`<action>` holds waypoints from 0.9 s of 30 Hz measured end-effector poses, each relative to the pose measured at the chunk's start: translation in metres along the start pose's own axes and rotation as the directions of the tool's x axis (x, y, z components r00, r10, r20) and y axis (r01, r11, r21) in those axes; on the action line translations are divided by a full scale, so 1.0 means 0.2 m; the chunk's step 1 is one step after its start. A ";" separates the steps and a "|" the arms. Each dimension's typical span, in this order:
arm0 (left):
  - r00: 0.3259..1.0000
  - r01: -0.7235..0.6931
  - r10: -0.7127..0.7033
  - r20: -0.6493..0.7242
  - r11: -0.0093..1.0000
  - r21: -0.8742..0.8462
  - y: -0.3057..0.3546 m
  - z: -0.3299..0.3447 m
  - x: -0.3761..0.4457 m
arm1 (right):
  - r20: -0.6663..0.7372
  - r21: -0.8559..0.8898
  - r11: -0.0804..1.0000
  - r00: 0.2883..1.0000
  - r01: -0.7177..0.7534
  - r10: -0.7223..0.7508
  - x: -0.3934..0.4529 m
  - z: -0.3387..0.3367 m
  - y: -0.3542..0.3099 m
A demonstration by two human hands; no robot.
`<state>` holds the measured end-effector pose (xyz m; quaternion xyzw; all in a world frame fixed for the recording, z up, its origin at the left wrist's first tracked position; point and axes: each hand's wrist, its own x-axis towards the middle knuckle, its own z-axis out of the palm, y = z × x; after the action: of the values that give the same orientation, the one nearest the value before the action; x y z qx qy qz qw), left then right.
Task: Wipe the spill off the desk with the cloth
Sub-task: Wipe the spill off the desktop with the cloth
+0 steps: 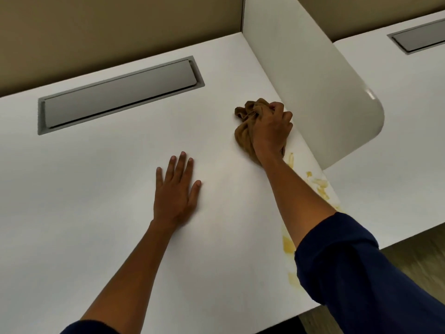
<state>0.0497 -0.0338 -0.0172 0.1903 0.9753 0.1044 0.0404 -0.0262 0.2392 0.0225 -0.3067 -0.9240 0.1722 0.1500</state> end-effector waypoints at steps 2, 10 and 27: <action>1.000 0.003 -0.003 -0.002 1.000 0.001 0.00 0.00 0.00 | 0.035 -0.014 1.000 0.999 -0.012 0.013 0.01 0.00 -0.01; 1.000 0.001 -0.001 0.006 1.000 -0.012 0.00 -0.02 0.00 | 0.254 -0.109 0.991 0.966 0.082 -0.052 -0.22 -0.06 -0.04; 0.996 0.061 -0.029 0.089 0.923 -0.381 0.02 -0.10 -0.31 | 0.428 -0.050 0.958 0.873 0.281 -0.234 -0.98 -0.29 -0.11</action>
<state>0.1067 -0.0576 0.0058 0.1605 0.9377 0.2842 0.1189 0.1343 0.1142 0.0502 -0.1449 -0.9752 0.1608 -0.0465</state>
